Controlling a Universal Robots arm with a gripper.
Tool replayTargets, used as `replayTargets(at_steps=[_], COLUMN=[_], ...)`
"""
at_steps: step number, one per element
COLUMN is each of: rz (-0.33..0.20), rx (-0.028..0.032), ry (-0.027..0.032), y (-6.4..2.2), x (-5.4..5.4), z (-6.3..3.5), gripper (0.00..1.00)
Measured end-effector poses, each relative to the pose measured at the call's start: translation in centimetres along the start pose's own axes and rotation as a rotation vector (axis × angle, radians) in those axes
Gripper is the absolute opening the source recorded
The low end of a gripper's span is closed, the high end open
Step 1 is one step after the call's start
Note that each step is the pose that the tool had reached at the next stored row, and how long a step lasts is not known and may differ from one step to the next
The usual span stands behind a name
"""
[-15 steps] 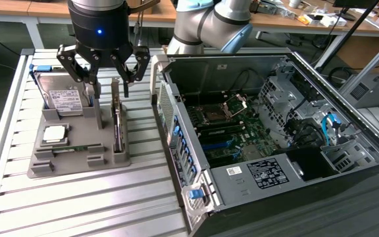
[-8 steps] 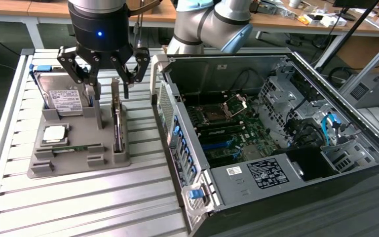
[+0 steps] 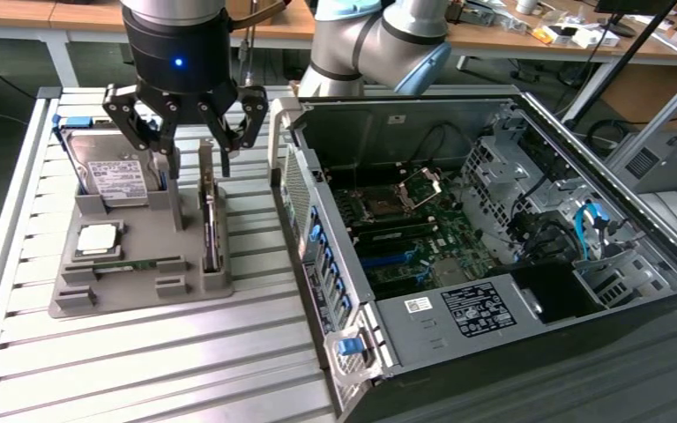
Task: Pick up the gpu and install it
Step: 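Pick up the gpu and move the gpu toward the slot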
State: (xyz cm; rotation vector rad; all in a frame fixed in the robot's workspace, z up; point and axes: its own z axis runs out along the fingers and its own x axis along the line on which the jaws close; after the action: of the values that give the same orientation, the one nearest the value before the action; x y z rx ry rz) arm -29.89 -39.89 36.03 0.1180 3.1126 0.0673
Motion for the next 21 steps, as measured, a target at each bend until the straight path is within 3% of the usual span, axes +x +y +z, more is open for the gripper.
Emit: replayTargets(at_steps=[21], rz=[0.0], rx=[-0.0001], ry=[-0.0001], y=[-0.02], x=[0.01], z=[0.47], gripper=[0.57])
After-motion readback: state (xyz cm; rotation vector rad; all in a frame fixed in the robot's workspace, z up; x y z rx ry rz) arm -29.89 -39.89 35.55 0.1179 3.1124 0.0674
